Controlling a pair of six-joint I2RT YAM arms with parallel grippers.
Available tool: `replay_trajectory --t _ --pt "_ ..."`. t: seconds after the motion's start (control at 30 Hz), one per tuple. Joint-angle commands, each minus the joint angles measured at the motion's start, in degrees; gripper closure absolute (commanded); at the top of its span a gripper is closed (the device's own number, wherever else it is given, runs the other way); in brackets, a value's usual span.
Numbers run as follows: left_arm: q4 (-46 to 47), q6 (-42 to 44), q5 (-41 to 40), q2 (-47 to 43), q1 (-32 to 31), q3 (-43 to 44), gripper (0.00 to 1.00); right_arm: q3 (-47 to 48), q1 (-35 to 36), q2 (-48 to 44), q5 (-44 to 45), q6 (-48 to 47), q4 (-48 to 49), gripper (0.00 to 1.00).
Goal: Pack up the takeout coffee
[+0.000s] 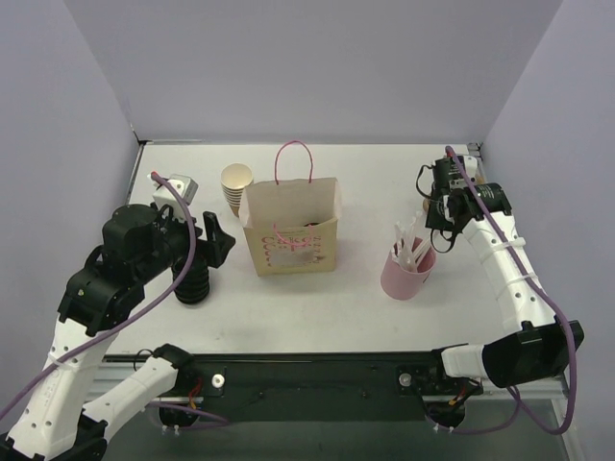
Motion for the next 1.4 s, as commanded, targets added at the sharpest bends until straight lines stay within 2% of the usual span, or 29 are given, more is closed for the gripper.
replay_trajectory --t 0.0,0.13,0.17,0.23,0.53,0.77,0.87,1.0,1.1,1.17,1.27,1.37 --pt "0.40 -0.28 -0.52 -0.23 0.05 -0.22 0.11 -0.32 -0.66 0.63 0.47 -0.65 0.86 0.72" --pt "0.84 -0.28 -0.35 -0.05 0.05 -0.39 0.11 -0.93 -0.83 0.37 0.56 -1.09 1.03 0.87" --pt "0.93 -0.20 -0.43 0.04 0.05 -0.48 0.11 -1.11 -0.75 0.37 0.91 -1.26 0.95 0.93" --pt "1.02 -0.02 -0.35 0.21 0.05 -0.39 0.11 -1.20 -0.75 -0.42 1.17 -1.61 0.77 0.96" --pt "2.34 0.07 0.44 0.48 0.05 -1.01 0.11 2.75 -0.66 -4.73 1.26 -1.17 -4.41 0.99" --pt "4.00 -1.08 1.68 0.30 0.05 -2.67 0.11 7.67 -0.66 -7.45 2.58 -2.67 -6.61 0.97" --pt "4.27 -0.99 1.94 0.30 0.05 -2.33 0.11 13.45 -0.57 -6.85 1.70 -2.15 -10.20 0.98" --pt "4.01 -0.20 0.89 0.48 0.05 -1.45 0.11 29.42 0.40 -6.40 3.45 -2.49 -12.33 0.99" --pt "4.53 0.33 0.10 0.13 0.05 -1.97 0.11 37.53 0.75 -4.74 2.15 -3.46 -11.28 1.00" --pt "4.88 0.59 -0.52 0.13 0.14 -1.71 0.11 42.73 1.01 -4.12 -2.85 -3.55 -8.21 1.00" --pt "5.41 0.95 -1.57 0.04 0.14 -1.54 0.11 42.57 3.03 -4.55 -10.92 -3.11 0.75 1.00" --pt "6.38 1.03 -2.19 -0.14 0.14 -1.71 0.11 41.26 9.25 -3.16 -12.71 -2.84 9.01 1.00"
